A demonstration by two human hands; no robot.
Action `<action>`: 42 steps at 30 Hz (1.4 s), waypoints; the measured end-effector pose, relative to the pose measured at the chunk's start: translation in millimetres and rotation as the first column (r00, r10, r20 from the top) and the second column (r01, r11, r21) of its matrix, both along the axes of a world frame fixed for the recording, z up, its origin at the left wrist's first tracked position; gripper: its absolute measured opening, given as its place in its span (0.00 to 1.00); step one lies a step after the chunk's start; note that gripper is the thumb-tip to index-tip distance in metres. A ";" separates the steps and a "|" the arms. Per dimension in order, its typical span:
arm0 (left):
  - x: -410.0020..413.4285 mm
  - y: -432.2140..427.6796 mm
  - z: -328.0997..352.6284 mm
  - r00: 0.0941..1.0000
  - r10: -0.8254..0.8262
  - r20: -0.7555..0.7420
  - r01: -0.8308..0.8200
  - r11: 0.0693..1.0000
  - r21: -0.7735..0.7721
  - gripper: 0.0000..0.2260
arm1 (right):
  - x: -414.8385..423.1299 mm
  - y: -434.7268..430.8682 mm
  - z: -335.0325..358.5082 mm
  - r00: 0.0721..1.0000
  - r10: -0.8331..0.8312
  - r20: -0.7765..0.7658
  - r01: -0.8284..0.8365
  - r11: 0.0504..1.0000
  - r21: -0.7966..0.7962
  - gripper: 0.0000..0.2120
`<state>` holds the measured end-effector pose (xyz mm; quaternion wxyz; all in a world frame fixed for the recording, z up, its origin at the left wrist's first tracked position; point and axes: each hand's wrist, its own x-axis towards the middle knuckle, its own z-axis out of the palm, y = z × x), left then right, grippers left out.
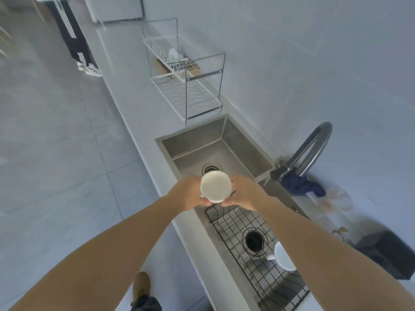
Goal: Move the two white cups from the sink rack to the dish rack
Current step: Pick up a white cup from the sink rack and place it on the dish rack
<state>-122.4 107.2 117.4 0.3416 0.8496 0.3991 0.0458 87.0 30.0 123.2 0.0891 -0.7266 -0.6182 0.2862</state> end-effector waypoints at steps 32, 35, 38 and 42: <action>-160.0 433.7 30.1 0.997 -0.008 -0.073 0.010 0.999 0.032 0.29 | -167.7 413.2 30.4 0.993 -0.112 -0.034 0.114 0.991 0.073 0.37; -142.8 479.7 27.2 0.997 -0.025 -0.073 0.027 0.999 0.031 0.29 | -151.6 455.3 23.8 0.987 -0.152 -0.055 0.156 0.985 0.077 0.37; -121.4 525.0 26.4 0.995 -0.048 -0.082 0.052 0.998 0.039 0.30 | -131.8 494.6 18.3 0.978 -0.193 -0.079 0.200 0.976 0.084 0.36; -86.2 594.9 26.5 0.992 -0.101 -0.075 0.104 0.994 0.036 0.29 | -104.8 552.7 13.2 0.959 -0.254 -0.129 0.266 0.960 0.087 0.35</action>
